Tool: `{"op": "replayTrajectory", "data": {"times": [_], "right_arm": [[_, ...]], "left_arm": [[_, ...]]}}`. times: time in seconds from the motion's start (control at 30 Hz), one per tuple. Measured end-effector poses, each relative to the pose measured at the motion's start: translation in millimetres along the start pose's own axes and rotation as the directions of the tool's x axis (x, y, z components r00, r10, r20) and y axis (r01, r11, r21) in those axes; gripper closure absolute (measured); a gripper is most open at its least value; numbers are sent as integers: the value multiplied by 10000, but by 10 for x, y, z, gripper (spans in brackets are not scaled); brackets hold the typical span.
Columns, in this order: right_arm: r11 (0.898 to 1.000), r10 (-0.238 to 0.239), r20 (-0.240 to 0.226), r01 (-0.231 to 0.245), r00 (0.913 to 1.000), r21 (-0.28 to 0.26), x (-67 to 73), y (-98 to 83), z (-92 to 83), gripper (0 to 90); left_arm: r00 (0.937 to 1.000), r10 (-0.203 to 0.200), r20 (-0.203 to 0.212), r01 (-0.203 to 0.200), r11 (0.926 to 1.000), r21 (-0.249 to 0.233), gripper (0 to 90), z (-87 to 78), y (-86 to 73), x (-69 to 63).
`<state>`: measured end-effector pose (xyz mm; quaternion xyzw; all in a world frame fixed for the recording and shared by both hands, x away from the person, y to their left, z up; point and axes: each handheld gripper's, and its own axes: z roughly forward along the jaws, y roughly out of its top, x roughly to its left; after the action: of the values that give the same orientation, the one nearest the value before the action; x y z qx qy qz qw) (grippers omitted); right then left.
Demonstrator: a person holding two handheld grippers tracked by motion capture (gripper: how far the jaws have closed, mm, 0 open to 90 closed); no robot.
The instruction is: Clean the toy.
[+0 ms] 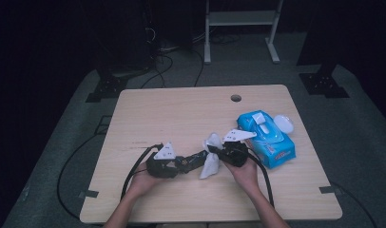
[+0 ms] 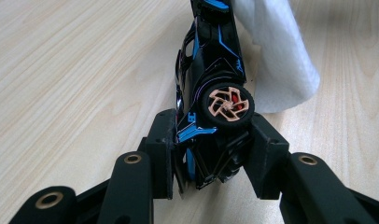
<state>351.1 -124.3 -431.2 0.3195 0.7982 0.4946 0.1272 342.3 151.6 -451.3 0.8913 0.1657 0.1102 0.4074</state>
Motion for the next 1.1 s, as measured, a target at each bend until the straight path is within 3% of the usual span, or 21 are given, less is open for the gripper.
{"op": "replayTrajectory", "data": {"times": [0.1,0.23,0.37,0.5,0.67,0.77,0.83,0.97,1.1], "right_arm": [[9999,-37,13,37,10000,100,-6,-16,10,860],[9972,717,84,-715,9974,-230,-173,-104,-84,859],[9992,358,319,-353,9989,-161,-151,-116,-122,860],[9969,677,111,-672,9976,-415,-199,-116,-207,859],[9933,911,-101,-916,9958,-706,-228,-88,-273,859],[9935,857,-168,-867,9962,-743,-224,-23,-309,859],[9943,785,-135,-793,9968,-707,-230,10,-335,859],[9961,777,-54,-779,9970,-414,-276,-35,-378,859],[9967,795,14,-795,9968,-162,-312,-129,-418,859]], "left_arm": [[10000,-6,-10,6,10000,14,585,-4,-3,-3],[10000,-25,32,25,10000,1,585,-7,-7,8],[10000,-20,47,19,10000,76,584,7,14,0],[9999,-65,110,64,9999,95,576,25,41,-10],[9998,-199,-3,199,9997,-119,473,31,187,-3],[9998,-197,-55,198,9997,123,427,81,284,-4],[10000,5,-19,-5,9996,293,422,122,352,-25],[9998,193,45,-195,9979,613,415,212,494,-40],[9999,-26,134,13,9954,955,418,327,585,-10]]}}
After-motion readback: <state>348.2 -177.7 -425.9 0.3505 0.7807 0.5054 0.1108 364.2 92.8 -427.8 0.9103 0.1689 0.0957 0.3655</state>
